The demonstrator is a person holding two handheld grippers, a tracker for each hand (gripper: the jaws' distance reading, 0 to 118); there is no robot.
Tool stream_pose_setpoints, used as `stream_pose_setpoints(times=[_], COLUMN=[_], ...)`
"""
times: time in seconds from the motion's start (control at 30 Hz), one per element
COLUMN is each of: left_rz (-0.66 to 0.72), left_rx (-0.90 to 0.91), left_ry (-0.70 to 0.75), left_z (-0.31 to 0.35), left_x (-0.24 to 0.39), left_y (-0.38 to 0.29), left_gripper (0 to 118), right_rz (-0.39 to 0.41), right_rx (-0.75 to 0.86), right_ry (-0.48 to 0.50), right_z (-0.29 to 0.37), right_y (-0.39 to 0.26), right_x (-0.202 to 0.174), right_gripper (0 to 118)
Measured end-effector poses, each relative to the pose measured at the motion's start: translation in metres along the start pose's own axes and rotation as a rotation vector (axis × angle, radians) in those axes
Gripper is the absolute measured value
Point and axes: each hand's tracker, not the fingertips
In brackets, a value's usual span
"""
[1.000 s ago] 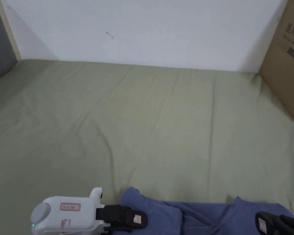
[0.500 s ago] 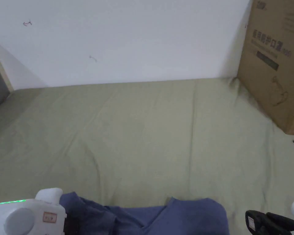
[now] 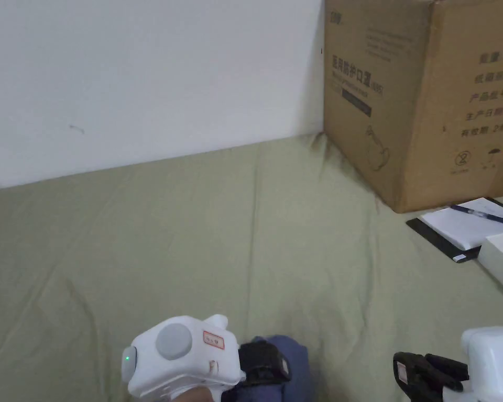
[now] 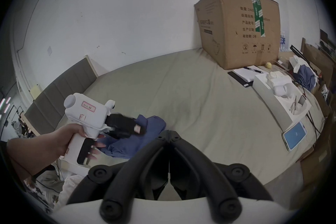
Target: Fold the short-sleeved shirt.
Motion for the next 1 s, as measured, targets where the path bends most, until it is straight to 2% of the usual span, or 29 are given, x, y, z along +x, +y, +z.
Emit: stream_pose_setpoints(times=[0.03,0.07,0.13,0.2,0.27,0.3,0.33,0.37,0.4,0.43,0.47,0.57,0.63,0.73,0.8,0.87,0.9,1.0], left_rz=[0.049,0.135,0.159,0.122,0.028,0.002,-0.031,-0.080,-0.133,-0.166,-0.191,-0.230,-0.262,-0.324,-0.404,-0.424,-0.403,-0.231], left_rx=[0.031,-0.014,0.007,0.081,0.182,0.215,0.258,0.301,0.309,0.299,0.297,0.194,0.155,0.030,-0.001,0.039,0.049,0.068], left_ry=[-0.038,-0.138,-0.175,-0.174,-0.070,-0.019,0.056,0.139,0.222,0.275,0.312,0.202,0.195,0.259,0.291,0.313,0.251,-0.180], left_z=[0.005,0.013,0.032,0.063,0.088,0.097,0.103,0.105,0.099,0.091,0.084,0.054,0.028,-0.029,-0.047,-0.046,-0.037,0.012], left_x=[-0.003,-0.001,-0.003,-0.011,-0.016,-0.016,-0.015,-0.013,-0.011,-0.009,-0.007,0.001,0.014,0.034,0.053,0.063,0.065,0.050], left_y=[0.000,-0.004,-0.006,-0.011,-0.017,-0.023,-0.028,-0.032,-0.034,-0.035,-0.038,-0.037,-0.037,-0.037,-0.040,-0.044,-0.042,-0.042], left_gripper=[116,118,118,118,116,110,92,45,6,0,0,0,0,0,0,0,0,0], right_rz=[-0.014,-0.027,-0.043,-0.048,-0.046,-0.044,-0.043,-0.043,-0.044,-0.043,-0.042,-0.041,-0.047,-0.042,-0.037,-0.041,-0.042,-0.042], right_rx=[-0.005,-0.007,-0.006,-0.005,0.002,0.005,0.007,0.008,0.009,0.010,0.010,0.010,0.007,0.001,-0.006,-0.001,0.008,0.027], right_ry=[-0.001,0.001,0.007,0.010,0.015,0.017,0.018,0.021,0.024,0.026,0.026,0.022,0.021,0.007,0.002,0.008,0.014,0.031], right_z=[-0.001,-0.001,-0.003,-0.006,-0.008,-0.009,-0.009,-0.010,-0.011,-0.011,-0.011,-0.011,-0.010,-0.011,-0.010,-0.005,-0.002,0.005], right_y=[-0.001,-0.001,-0.002,-0.001,0.000,0.000,0.001,0.002,0.002,0.002,0.003,0.002,0.001,-0.001,-0.001,0.000,0.001,0.007], right_x=[0.003,0.006,0.008,0.010,0.010,0.009,0.010,0.010,0.010,0.010,0.010,0.010,0.011,0.011,0.009,0.007,0.007,0.004], right_gripper=[0,0,0,0,0,0,0,0,0,0,0,0,0,0,0,0,0,0])
